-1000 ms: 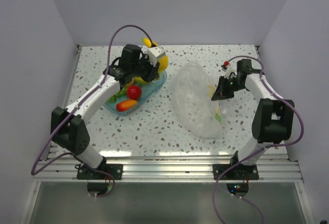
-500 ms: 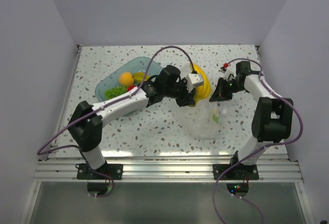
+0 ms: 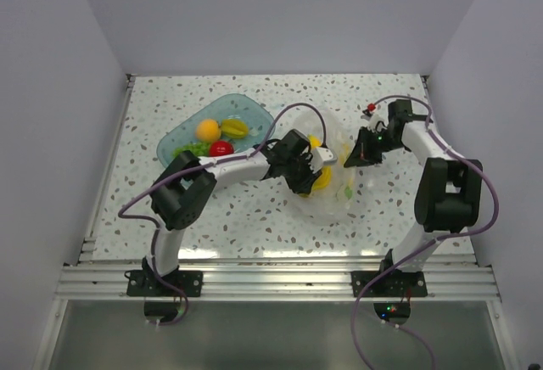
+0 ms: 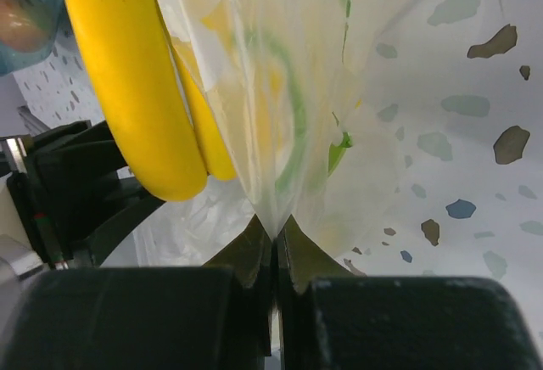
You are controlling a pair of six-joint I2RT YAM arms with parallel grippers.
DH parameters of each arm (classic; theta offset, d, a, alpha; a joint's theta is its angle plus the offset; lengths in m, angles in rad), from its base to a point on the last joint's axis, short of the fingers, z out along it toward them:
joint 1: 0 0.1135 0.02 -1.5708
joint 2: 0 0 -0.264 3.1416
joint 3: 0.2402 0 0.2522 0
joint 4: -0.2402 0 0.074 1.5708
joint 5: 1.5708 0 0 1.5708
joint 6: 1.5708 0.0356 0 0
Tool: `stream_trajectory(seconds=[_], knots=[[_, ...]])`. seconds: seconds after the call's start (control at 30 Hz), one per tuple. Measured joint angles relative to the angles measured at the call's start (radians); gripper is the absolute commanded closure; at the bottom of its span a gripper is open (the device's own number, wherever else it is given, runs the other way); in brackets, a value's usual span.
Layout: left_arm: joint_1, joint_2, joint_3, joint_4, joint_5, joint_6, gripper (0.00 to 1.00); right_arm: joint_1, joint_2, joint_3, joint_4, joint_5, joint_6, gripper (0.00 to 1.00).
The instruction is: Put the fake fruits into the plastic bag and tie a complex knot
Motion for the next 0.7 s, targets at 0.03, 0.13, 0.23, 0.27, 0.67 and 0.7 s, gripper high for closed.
stream_trajectory(seconds=[0.03, 0.13, 0.23, 0.27, 0.67, 0.7], knots=[[0.0, 0.002, 0.005, -0.01, -0.002, 0.004, 1.0, 0.0, 0.0, 0.009, -0.008, -0.002, -0.001, 1.0], [-0.001, 0.007, 0.022, -0.042, -0.012, 0.019, 1.0, 0.0, -0.001, 0.057, -0.032, -0.006, -0.008, 1.0], [-0.004, 0.0, 0.02, -0.054, -0.026, 0.027, 0.81, 0.0, -0.017, 0.097, -0.039, -0.006, -0.013, 1.0], [-0.005, -0.008, 0.014, -0.061, -0.034, 0.032, 0.7, 0.0, -0.024, 0.102, -0.039, -0.007, -0.015, 1.0], [0.022, -0.321, 0.008, -0.14, 0.012, 0.014, 0.14, 0.006, -0.021, 0.056, -0.045, -0.01, -0.07, 1.0], [0.043, -0.355, 0.026, -0.133, 0.022, 0.009, 0.13, 0.006, -0.019, 0.052, -0.047, -0.01, -0.076, 1.0]])
